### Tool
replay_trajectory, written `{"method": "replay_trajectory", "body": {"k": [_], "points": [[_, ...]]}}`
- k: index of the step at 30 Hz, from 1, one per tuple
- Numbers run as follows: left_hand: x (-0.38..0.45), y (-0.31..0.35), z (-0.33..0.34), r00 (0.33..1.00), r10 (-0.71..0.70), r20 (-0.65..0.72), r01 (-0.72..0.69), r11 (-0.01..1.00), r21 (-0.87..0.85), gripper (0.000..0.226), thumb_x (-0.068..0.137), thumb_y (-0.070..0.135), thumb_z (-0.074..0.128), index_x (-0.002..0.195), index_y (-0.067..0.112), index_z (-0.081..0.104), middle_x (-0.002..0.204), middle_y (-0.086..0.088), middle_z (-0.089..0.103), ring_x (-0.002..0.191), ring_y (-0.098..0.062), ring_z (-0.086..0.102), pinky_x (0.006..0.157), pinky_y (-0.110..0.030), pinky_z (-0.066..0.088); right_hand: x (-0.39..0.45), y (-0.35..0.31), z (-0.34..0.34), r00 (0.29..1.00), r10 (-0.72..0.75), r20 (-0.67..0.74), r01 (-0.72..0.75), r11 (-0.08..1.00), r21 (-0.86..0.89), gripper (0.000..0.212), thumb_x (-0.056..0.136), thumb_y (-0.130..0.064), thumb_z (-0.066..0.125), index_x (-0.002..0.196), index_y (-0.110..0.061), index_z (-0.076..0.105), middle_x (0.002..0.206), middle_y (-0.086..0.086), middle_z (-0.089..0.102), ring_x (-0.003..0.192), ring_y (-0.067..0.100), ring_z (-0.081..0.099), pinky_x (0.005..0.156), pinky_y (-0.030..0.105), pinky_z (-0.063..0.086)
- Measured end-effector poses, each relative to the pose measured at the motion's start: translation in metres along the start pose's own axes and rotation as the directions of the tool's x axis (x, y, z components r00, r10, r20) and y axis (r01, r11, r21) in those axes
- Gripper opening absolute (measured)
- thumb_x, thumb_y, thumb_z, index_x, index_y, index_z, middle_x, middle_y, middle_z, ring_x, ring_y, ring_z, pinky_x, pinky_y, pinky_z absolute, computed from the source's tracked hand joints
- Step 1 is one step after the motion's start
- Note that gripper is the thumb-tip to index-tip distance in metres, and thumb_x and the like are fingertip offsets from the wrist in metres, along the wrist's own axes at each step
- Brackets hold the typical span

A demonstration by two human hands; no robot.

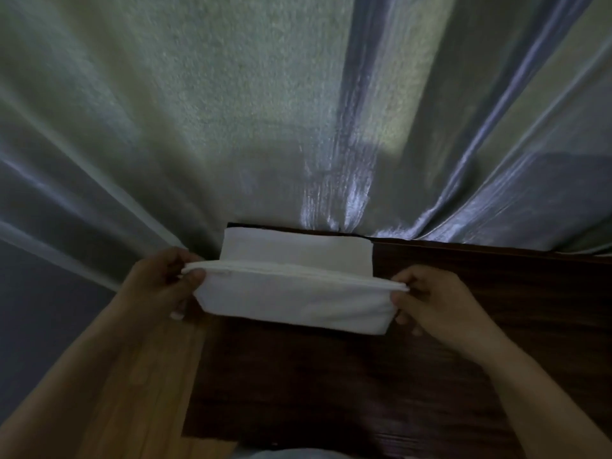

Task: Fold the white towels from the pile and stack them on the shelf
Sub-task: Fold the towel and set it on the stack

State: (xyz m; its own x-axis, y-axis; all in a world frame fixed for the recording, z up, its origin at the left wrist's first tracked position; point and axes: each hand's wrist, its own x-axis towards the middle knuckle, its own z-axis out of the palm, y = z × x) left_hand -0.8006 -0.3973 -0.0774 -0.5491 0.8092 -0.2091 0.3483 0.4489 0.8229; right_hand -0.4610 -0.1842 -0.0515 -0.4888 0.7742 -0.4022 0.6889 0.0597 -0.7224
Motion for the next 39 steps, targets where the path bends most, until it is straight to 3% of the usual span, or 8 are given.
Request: {"method": "replay_trajectory", "body": {"k": [4,10,16,21,25,30,36,39], "points": [[0.025,-0.006,-0.006,0.997,-0.023,0.067,0.018,0.997,0.077,0.007,0.093,0.014,0.068,0.097,0.019,0.068,0.084,-0.007,0.072,0.076,-0.026,0.072,0.07,-0.048,0.061,0.024,-0.009,0.003,0.999,0.018,0.028,-0.015,0.994,-0.104,0.014,0.093,-0.008,0.068,0.09,-0.022,0.068,0.077,0.002,0.074,0.061,0.015,0.074,0.047,0.014,0.047],[0.015,-0.012,-0.017,0.989,0.024,0.146,-0.018,0.999,-0.043,0.01,0.089,0.008,0.07,0.095,0.015,0.069,0.087,-0.004,0.074,0.077,-0.021,0.072,0.063,-0.026,0.057,0.012,-0.014,-0.003,0.999,-0.003,0.045,0.007,0.995,-0.104,0.016,0.09,-0.007,0.071,0.091,-0.023,0.072,0.079,0.001,0.076,0.065,0.013,0.074,0.061,0.018,0.054],[0.021,-0.004,-0.034,0.971,0.055,0.233,-0.039,0.997,-0.07,0.031,0.07,0.055,0.068,0.092,0.033,0.07,0.093,0.0,0.075,0.085,-0.018,0.074,0.071,-0.032,0.059,0.006,-0.02,-0.01,0.995,0.034,0.091,-0.031,0.999,-0.04,0.013,0.091,-0.008,0.072,0.095,-0.021,0.074,0.082,0.001,0.077,0.068,0.015,0.075,0.053,0.011,0.046],[0.071,-0.019,-0.021,0.957,-0.07,0.282,0.059,0.997,0.046,0.017,0.089,0.032,0.073,0.101,0.021,0.069,0.092,-0.004,0.075,0.085,-0.024,0.074,0.079,-0.052,0.06,0.057,-0.01,0.0,0.991,0.085,0.103,-0.073,0.991,-0.114,0.01,0.092,-0.015,0.071,0.096,-0.025,0.071,0.075,0.001,0.077,0.067,0.014,0.074,0.051,0.018,0.047],[0.116,-0.03,0.009,0.97,-0.111,0.218,0.089,0.99,0.107,0.014,0.096,0.025,0.066,0.107,0.017,0.066,0.096,-0.003,0.07,0.088,-0.022,0.069,0.069,-0.031,0.052,0.116,0.006,0.014,0.991,0.103,0.091,-0.089,0.986,-0.139,0.004,0.092,-0.017,0.07,0.095,-0.02,0.071,0.073,0.001,0.072,0.068,0.019,0.068,0.049,0.021,0.045],[0.149,-0.051,0.029,0.966,-0.186,0.177,0.183,0.982,0.035,0.02,0.095,0.029,0.068,0.11,0.017,0.063,0.108,-0.003,0.067,0.102,-0.024,0.065,0.09,-0.047,0.056,0.161,0.014,0.026,0.993,0.11,0.045,-0.101,0.981,-0.163,0.011,0.089,-0.014,0.072,0.098,-0.007,0.071,0.093,0.007,0.066,0.075,0.021,0.063,0.05,0.028,0.048],[0.154,-0.069,0.051,0.969,-0.228,0.092,0.224,0.973,0.052,0.019,0.101,0.028,0.058,0.116,0.017,0.053,0.113,-0.009,0.061,0.102,-0.029,0.062,0.069,-0.033,0.05,0.17,0.027,0.044,0.981,0.193,-0.026,-0.194,0.98,-0.051,0.018,0.092,-0.013,0.069,0.097,0.004,0.069,0.092,0.015,0.065,0.077,0.022,0.06,0.06,0.032,0.048],[0.154,-0.071,0.056,0.979,-0.198,0.057,0.19,0.974,0.123,0.025,0.103,0.031,0.053,0.122,0.015,0.049,0.111,-0.008,0.056,0.099,-0.026,0.057,0.077,-0.035,0.044,0.168,0.03,0.05,0.975,0.218,-0.043,-0.216,0.976,0.03,0.017,0.096,-0.015,0.064,0.104,0.001,0.065,0.099,0.014,0.066,0.08,0.021,0.062,0.067,0.037,0.054]]}}
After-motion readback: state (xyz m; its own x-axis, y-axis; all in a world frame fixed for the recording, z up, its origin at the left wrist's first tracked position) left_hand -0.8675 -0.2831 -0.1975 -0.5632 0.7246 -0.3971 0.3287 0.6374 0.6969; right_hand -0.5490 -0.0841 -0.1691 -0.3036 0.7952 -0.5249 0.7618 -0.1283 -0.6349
